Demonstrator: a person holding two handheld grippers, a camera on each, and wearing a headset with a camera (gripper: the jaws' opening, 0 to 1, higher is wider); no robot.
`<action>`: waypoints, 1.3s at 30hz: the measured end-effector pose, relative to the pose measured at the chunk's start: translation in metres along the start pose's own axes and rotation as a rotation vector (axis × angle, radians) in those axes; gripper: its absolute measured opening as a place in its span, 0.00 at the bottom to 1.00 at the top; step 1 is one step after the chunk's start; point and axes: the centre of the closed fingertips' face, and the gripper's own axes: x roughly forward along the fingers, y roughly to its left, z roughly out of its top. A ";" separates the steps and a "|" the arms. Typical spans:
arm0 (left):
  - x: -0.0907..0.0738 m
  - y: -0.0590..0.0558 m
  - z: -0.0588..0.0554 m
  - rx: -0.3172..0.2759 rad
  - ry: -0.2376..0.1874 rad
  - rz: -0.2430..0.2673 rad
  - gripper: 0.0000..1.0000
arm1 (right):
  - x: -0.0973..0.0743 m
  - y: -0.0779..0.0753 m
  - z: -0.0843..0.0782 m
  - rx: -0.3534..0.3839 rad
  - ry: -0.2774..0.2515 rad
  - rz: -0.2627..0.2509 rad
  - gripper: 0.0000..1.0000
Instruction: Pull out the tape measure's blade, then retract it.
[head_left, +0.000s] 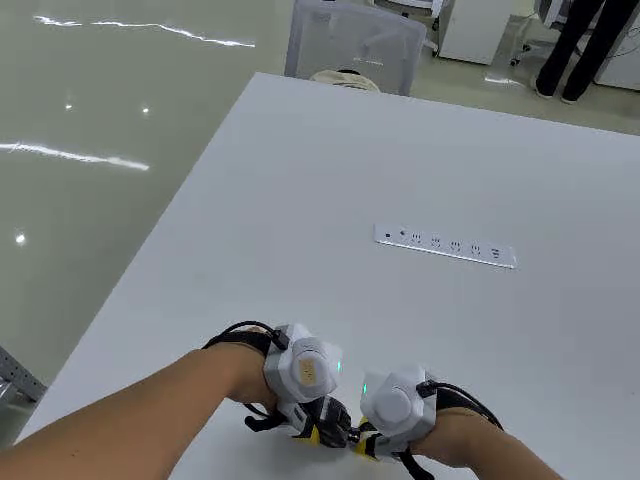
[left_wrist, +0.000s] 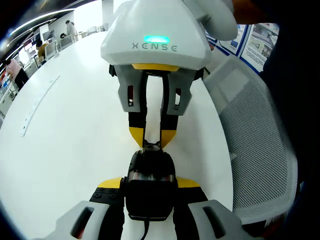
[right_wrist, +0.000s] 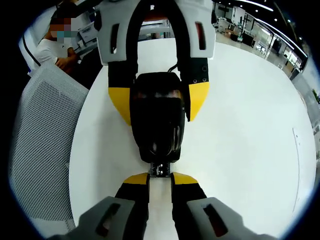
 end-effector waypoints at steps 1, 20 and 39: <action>0.000 0.000 0.000 0.001 0.001 0.000 0.34 | 0.001 -0.001 0.000 0.001 0.000 0.002 0.16; 0.000 0.001 0.000 0.001 0.009 -0.007 0.34 | 0.005 -0.001 0.006 -0.006 0.042 0.014 0.12; 0.000 -0.001 0.001 -0.007 0.001 0.000 0.34 | 0.001 0.000 -0.004 0.022 0.058 0.011 0.12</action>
